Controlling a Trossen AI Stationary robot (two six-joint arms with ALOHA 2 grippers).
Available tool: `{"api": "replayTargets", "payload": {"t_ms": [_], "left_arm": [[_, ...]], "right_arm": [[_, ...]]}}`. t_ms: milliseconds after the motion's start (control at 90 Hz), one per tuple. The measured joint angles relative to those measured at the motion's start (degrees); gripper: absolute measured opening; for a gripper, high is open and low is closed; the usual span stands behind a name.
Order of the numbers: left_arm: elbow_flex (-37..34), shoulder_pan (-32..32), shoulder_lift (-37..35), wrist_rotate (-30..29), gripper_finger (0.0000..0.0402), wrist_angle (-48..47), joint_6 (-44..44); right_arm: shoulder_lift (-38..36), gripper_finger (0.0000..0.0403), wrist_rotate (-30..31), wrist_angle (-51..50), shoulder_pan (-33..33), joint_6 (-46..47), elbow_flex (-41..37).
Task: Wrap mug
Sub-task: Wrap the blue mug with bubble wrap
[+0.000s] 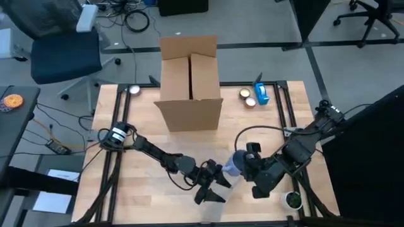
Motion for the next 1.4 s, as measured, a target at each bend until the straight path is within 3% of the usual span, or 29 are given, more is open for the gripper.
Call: {"api": "replayTargets", "payload": {"t_ms": [200,333,444,633,811,1044,1200,1400], "left_arm": [[0.0,2.1,-2.2,0.7,0.0348,-9.4,0.0],[0.0,3.9,-5.1,0.1,0.0348,-23.0,0.6],[0.0,4.4,-7.3,-3.9,0.0348,-38.2,1.4],[0.0,3.3,-8.6,-10.9,0.0348,-65.4,-0.6],[0.1,1.4,-8.8,-17.5,0.0348,-81.9,-4.0],[0.0,0.6,-8.8,-21.5,0.0348,-81.5,-6.1],[-0.1,0.3,-8.6,-21.4,0.0348,-78.8,-6.3],[0.0,0.1,-8.9,-21.7,0.0349,-82.4,-8.4]], "right_arm": [[0.0,0.0000,-10.5,-0.6,0.0,4.5,-5.2],[0.0,0.0000,-11.1,-1.7,0.0,6.7,-9.0],[0.0,0.0000,-11.4,-0.6,0.0,8.2,-12.6],[0.0,0.0000,-15.3,12.2,0.0,8.5,-19.6],[-0.1,0.0000,-16.7,22.5,0.0,8.0,-25.9],[-0.3,0.0000,-14.7,22.1,-3.1,7.8,-31.6],[-0.2,0.0000,-10.8,15.4,-6.9,3.8,-31.0],[0.0,0.0000,-9.6,2.5,-10.0,1.9,-26.2]]}}
